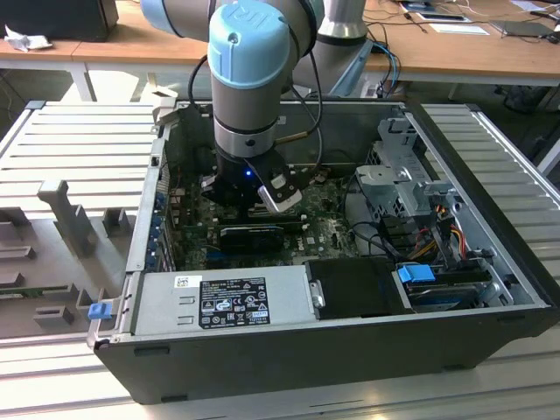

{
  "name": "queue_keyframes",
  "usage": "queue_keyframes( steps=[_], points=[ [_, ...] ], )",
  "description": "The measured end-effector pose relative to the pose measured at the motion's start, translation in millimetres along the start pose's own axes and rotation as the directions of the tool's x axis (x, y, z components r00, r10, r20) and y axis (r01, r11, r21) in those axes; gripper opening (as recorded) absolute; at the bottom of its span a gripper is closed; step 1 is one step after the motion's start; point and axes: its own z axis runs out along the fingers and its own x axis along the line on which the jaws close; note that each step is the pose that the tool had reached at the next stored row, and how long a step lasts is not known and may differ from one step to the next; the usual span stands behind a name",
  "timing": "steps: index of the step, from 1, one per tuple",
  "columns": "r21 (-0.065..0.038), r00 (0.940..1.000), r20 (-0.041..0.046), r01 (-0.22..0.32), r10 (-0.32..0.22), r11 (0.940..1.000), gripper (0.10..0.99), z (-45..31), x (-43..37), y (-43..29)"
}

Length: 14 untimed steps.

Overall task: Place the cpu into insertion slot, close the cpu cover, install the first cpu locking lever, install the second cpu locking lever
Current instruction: 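Install the second cpu locking lever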

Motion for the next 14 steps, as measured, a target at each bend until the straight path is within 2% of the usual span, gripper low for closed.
queue_keyframes(
  steps=[4,10,14],
  points=[
    [-0.023,1.0000,0.0020,0.000,0.000,0.9997,0.106,1.1,0.4,-0.2],
    [-0.071,1.0000,0.0064,0.001,-0.001,0.9975,0.106,6.3,3.6,-1.0],
    [-0.071,1.0000,0.0064,0.001,-0.001,0.9975,0.106,-1.7,3.6,0.6]
  ],
)
